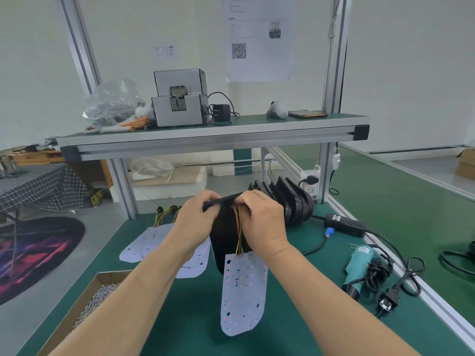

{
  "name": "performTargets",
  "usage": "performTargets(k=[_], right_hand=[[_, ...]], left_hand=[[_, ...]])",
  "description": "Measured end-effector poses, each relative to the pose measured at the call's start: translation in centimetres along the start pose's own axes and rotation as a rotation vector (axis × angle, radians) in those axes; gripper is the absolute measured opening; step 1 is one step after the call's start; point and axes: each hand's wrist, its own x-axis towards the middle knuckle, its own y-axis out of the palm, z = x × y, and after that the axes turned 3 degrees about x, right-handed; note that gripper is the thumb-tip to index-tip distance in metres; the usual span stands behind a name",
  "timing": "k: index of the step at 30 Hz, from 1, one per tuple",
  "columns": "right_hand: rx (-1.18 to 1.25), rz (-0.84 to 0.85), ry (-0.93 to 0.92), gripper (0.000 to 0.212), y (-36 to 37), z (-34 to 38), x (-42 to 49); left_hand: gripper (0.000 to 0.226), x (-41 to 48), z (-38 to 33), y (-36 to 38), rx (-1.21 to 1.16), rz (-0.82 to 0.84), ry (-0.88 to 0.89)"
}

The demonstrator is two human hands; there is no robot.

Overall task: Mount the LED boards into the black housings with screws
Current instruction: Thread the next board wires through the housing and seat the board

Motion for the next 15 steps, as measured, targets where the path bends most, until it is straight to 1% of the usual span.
performTargets(k=[2,4,5,6,7,8,9,10,11,13,15], right_hand=[[-0.092,0.018,-0.058,0.008,-0.2,-0.1,0.2],[-0.209,0.001,-0.120,0.010,-0.4,-0.2,0.5],[-0.218,0.004,-0.106,0.010,-0.5,-0.4,0.7],[-0.198,0.050,-0.056,0.020,-0.7,-0.5,1.0],[-0.158,0.158,-0.005,0.035,-1.0,-0.7,1.3],[-0.100,0.306,0.024,0.043,-1.3,-1.0,1.4],[-0.076,0.432,0.015,0.041,-1.4,-1.1,1.4],[-0.106,0.512,-0.036,0.031,-1.4,-1.0,1.3],[-0.168,0.537,-0.097,0.021,-1.3,-0.8,1.1],[-0.267,0.496,-0.154,0.016,-1.1,-0.3,0.8],[-0.284,0.438,-0.153,0.011,-0.9,-0.1,0.6]], left_hand=[[0.017,-0.3,-0.1,0.0,0.115,-0.011,0.053],[0.018,-0.3,-0.2,-0.4,0.196,-0.018,0.092],[0.019,-0.3,-0.2,-0.7,0.218,-0.015,0.100],[0.020,-0.4,-0.2,-1.0,0.232,-0.006,0.102],[0.021,-0.5,-0.1,-1.3,0.239,0.008,0.104],[0.021,-0.7,0.1,-1.4,0.245,0.023,0.107],[0.021,-0.8,0.2,-1.5,0.253,0.038,0.114],[0.021,-1.0,0.4,-1.5,0.258,0.050,0.116],[0.022,-1.3,0.6,-1.4,0.246,0.059,0.112],[0.023,-1.7,0.8,-1.2,0.190,0.068,0.107],[0.022,-1.9,0.8,-1.0,0.191,0.066,0.136]])
